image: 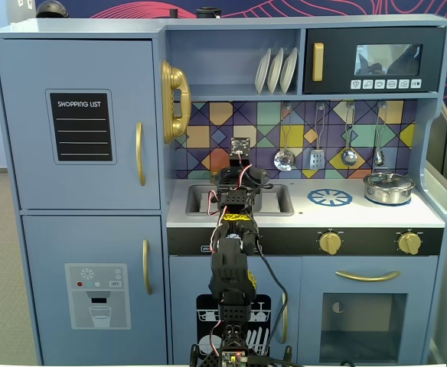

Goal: Take off the lid from the gray recipient and place it on the counter

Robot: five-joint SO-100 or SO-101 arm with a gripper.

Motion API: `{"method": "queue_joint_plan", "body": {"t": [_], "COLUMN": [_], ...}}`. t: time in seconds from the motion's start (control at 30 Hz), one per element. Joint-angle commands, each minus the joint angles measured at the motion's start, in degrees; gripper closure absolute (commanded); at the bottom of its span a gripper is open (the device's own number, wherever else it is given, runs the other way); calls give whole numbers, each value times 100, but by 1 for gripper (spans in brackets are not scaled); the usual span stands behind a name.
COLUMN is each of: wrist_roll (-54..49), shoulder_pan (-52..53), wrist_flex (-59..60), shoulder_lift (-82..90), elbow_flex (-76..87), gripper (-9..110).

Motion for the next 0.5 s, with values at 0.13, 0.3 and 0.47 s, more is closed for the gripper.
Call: {"method": "queue_joint_plan", "body": {"t": [0.13, 0.3, 0.47], "wrist_roll": [35, -9, -202], "shoulder_pan": [79, 44, -88], "wrist_flex": [-237, -255, -246], "shoulder_lift": [-475, -589, -598], "elbow_flex": [-782, -888, -888], "gripper": [82, 84, 99]}}
